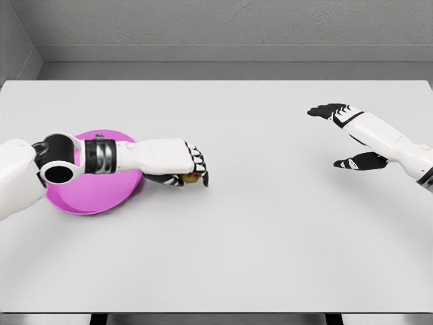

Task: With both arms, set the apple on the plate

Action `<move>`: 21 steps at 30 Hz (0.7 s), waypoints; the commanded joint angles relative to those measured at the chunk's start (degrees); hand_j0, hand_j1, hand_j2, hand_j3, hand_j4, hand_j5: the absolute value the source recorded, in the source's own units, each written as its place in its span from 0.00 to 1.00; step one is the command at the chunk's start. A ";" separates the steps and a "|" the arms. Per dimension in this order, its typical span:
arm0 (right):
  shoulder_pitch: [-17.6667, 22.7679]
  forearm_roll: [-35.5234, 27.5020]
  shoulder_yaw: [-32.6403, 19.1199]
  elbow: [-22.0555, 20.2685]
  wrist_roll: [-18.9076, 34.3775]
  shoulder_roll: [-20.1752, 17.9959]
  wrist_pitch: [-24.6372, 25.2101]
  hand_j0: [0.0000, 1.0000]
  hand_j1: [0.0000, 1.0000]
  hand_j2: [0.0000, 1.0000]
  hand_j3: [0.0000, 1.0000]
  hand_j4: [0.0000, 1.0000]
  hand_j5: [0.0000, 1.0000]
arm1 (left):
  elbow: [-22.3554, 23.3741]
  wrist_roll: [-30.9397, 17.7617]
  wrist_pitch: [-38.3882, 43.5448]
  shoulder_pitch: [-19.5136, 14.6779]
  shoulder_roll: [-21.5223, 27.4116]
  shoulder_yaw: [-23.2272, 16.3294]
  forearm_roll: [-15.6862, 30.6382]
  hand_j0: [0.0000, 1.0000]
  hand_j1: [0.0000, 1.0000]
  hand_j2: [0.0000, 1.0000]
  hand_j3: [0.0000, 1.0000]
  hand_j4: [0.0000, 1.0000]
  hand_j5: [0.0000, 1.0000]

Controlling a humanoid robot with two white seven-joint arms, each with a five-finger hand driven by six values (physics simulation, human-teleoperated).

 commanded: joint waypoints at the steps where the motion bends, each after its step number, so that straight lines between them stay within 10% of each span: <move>1: 0.00 -0.45 -0.01 -0.08 -0.03 -0.05 0.14 1.00 1.00 1.00 1.00 1.00 1.00 | -0.49 0.03 0.09 0.00 0.60 0.56 0.69 0.61 0.61 0.61 0.61 0.61 0.61; 21: 0.79 -0.53 -1.15 -0.26 -0.03 -0.05 0.14 1.00 1.00 1.00 1.00 1.00 1.00 | -1.19 0.03 0.09 0.35 7.46 3.90 2.71 0.61 0.61 0.61 0.61 0.61 0.61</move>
